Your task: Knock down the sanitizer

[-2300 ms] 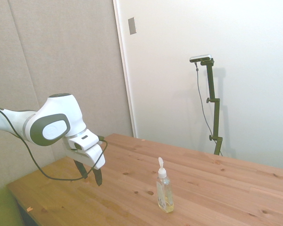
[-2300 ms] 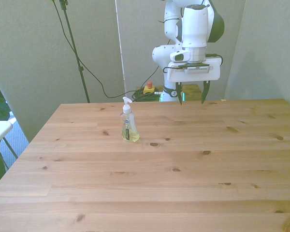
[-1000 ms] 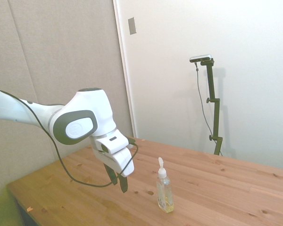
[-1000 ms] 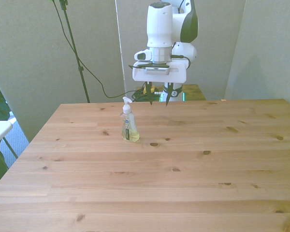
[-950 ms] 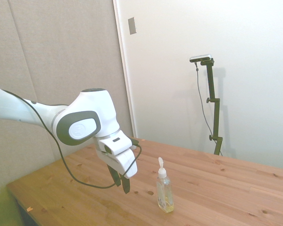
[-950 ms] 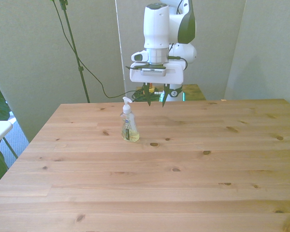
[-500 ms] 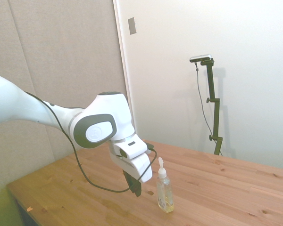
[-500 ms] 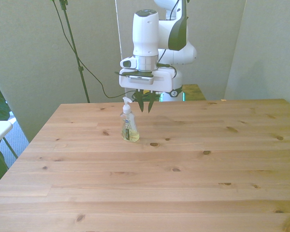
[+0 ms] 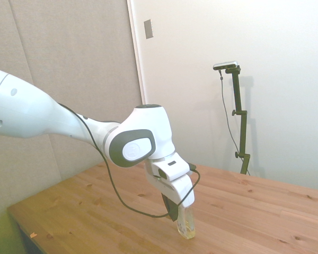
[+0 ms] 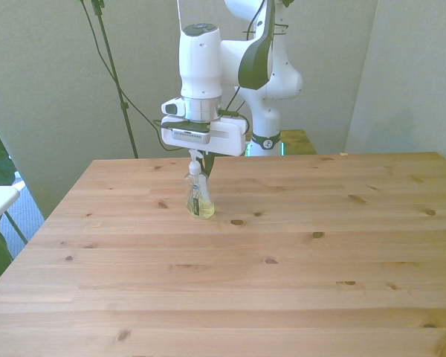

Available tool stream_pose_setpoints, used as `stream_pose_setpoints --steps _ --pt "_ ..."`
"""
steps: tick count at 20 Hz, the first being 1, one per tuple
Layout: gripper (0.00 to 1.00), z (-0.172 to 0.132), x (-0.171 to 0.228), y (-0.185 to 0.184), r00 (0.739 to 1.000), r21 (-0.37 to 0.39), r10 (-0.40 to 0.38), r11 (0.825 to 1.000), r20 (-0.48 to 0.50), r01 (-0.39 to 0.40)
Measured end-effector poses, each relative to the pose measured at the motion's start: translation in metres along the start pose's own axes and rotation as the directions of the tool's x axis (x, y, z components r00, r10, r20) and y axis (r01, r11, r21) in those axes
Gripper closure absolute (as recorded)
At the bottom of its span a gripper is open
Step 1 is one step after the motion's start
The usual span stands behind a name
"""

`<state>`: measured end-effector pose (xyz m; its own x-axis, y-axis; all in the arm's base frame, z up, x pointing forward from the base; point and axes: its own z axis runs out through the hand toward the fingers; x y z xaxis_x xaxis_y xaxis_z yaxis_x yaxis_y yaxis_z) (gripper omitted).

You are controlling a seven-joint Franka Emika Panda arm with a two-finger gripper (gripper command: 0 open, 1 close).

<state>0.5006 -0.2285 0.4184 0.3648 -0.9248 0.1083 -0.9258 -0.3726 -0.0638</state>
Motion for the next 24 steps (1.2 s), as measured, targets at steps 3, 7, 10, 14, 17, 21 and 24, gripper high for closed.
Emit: stream_pose_setpoints --steps 3,7,10,14,17,21,24 --pt "1.00 -0.001 0.014 -0.016 0.999 0.042 0.035 0.998 0.005 -0.035" --pt "1.00 0.002 0.035 -0.035 0.998 0.071 0.070 0.995 0.005 -0.070" --pt "1.00 0.004 0.055 -0.047 0.995 0.094 0.098 0.991 0.000 -0.097" --pt "1.00 0.008 0.073 -0.061 0.993 0.110 0.119 0.987 -0.010 -0.117" --pt "0.00 0.010 0.081 -0.068 0.991 0.117 0.131 0.985 -0.006 -0.130" --pt "0.00 0.010 0.079 -0.068 0.992 0.118 0.126 0.985 -0.003 -0.125" --pt "0.00 0.007 0.075 -0.065 0.993 0.119 0.121 0.986 0.001 -0.120"
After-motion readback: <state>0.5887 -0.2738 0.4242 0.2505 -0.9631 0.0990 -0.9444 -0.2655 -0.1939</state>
